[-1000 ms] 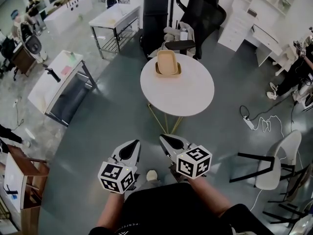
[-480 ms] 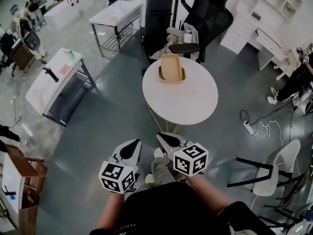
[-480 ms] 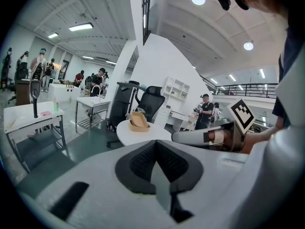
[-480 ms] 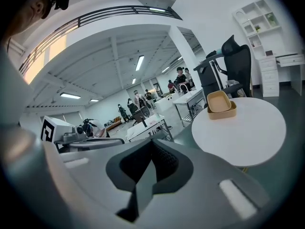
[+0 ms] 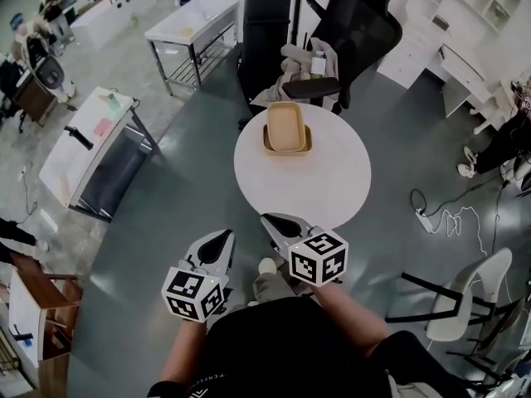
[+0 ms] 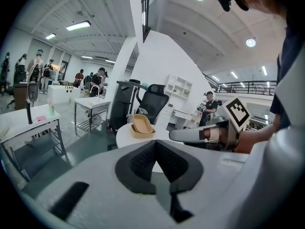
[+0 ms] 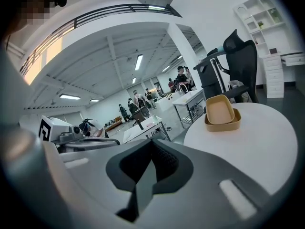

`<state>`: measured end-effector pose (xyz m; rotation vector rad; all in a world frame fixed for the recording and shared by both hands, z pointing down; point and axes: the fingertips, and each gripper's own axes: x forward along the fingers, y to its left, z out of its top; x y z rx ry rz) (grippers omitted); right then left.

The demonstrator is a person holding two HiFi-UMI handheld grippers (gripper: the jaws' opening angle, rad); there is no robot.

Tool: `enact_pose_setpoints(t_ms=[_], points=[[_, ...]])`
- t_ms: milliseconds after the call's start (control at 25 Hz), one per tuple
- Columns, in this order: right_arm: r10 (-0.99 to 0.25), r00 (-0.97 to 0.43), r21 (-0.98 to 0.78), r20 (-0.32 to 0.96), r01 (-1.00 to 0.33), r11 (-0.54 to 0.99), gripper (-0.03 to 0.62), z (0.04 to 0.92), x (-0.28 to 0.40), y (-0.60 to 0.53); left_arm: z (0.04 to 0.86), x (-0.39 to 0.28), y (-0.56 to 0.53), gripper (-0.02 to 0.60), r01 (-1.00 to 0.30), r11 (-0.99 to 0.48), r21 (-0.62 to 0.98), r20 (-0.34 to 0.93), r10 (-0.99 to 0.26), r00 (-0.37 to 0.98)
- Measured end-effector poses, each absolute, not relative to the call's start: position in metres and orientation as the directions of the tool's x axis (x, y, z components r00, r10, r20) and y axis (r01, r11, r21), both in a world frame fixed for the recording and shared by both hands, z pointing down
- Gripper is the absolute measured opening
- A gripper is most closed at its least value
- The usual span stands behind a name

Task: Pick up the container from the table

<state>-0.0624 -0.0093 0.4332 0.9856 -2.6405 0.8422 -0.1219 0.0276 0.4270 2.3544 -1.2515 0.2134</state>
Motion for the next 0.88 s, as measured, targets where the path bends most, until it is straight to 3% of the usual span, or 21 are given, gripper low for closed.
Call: enact_pose_setpoints(t_ms=[880], points=[[-0.558, -0.724, -0.343, 0.405, -0.686, 0.641, -0.002, 0.459, -0.007, -0.141, 0.442, -0.071, -0.108, -0.012, -0.808, -0.528, 0.261, 0.392, -0.707, 0.589]])
